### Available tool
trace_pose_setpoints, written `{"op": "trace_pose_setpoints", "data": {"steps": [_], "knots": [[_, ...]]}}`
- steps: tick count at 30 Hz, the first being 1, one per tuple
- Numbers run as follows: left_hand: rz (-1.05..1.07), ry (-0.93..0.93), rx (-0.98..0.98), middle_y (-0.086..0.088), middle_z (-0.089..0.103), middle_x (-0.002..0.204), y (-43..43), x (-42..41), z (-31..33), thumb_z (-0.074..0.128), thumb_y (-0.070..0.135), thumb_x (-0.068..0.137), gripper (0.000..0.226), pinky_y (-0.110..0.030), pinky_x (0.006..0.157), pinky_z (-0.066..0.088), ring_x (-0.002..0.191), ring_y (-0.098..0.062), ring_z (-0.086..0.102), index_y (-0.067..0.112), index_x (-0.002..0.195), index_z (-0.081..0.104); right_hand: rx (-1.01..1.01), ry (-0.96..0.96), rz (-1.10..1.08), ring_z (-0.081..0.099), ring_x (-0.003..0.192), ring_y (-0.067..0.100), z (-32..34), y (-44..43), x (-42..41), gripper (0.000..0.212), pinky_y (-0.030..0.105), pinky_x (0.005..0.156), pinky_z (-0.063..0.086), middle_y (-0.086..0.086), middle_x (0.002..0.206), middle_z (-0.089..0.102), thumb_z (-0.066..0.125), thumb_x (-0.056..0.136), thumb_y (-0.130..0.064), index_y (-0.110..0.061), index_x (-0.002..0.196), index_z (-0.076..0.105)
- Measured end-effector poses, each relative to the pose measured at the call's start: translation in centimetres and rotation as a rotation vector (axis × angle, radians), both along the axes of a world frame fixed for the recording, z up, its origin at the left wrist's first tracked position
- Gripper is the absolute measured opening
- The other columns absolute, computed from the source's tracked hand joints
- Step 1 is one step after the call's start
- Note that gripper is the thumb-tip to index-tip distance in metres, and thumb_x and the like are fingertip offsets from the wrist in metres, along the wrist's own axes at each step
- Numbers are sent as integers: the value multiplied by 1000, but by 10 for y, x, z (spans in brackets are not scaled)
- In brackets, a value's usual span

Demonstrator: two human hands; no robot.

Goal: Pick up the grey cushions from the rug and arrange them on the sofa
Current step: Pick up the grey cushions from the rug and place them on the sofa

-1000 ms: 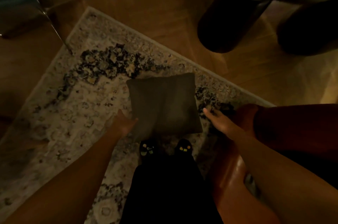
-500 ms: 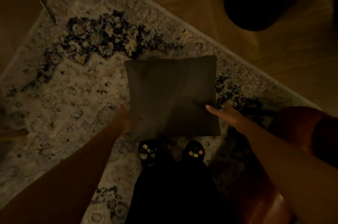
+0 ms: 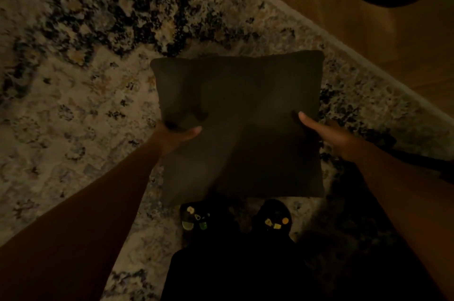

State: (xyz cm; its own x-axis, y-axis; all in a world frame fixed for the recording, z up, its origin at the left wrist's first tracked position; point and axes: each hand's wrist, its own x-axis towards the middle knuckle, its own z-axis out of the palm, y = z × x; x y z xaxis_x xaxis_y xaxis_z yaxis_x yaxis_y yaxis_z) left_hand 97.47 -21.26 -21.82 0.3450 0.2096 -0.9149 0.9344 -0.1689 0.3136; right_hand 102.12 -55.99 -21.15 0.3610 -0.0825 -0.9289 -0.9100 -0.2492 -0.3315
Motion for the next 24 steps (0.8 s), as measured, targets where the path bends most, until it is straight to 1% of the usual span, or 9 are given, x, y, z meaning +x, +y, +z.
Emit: {"op": "trace_pose_setpoints", "data": {"steps": [2,5,7,9,12,16,18,22,24], "knots": [[-35,-47,6,-5,40,147,6,1,-17,87,65,32,140,-46,104,42,132,-28,43,15,147,25,31,-12,-21,51,126,21,-13,0,2,112,37,108,38,-2,144,50,81,47,-67,-23,143,44],[-22,-56,25,-6,34,150,13,2,-43,79,75,12,161,-49,107,38,135,-29,38,17,149,18,60,6,-81,53,124,19,-42,-9,2,124,43,107,41,-5,142,52,85,34,-73,-29,142,44],[12,-24,55,-10,25,154,3,10,-31,82,69,31,151,-50,110,33,138,-32,32,14,151,8,45,-17,-103,52,125,21,-46,-3,1,131,44,107,42,-4,142,50,85,29,-72,-28,144,41],[33,23,121,-13,19,156,0,11,-36,79,53,61,127,-50,113,29,140,-34,26,11,151,0,2,-56,-120,51,126,21,-45,5,0,139,44,107,42,-2,143,49,85,23,-70,-25,146,38],[70,22,116,-12,21,155,8,9,-50,80,55,61,125,-51,111,31,139,-34,29,13,151,3,4,-71,-134,51,126,21,-48,9,-1,128,41,106,43,0,143,49,83,31,-62,-23,145,38],[103,1,18,-6,40,148,24,2,-66,80,75,22,144,-47,106,41,130,-28,45,20,146,31,22,-50,-125,51,125,22,-49,8,-1,110,37,100,44,0,142,50,82,47,-57,-23,144,41],[116,-21,-16,-7,44,145,21,3,-47,77,74,35,128,-45,105,41,128,-28,47,17,143,39,36,-39,-108,52,124,21,-44,6,-1,112,39,103,43,-1,140,51,83,43,-60,-24,142,44],[131,-52,-28,-8,48,142,18,7,-20,70,64,56,99,-40,103,43,124,-27,51,16,139,45,76,0,-97,55,115,20,-34,4,-4,93,36,96,44,-3,131,56,80,57,-52,-23,139,48],[152,-56,-11,-7,50,140,20,8,-13,69,55,68,83,-37,100,45,123,-27,52,15,138,47,88,-1,-115,58,114,20,-28,6,-7,103,36,97,45,-3,130,58,86,46,-55,-24,137,50]]}}
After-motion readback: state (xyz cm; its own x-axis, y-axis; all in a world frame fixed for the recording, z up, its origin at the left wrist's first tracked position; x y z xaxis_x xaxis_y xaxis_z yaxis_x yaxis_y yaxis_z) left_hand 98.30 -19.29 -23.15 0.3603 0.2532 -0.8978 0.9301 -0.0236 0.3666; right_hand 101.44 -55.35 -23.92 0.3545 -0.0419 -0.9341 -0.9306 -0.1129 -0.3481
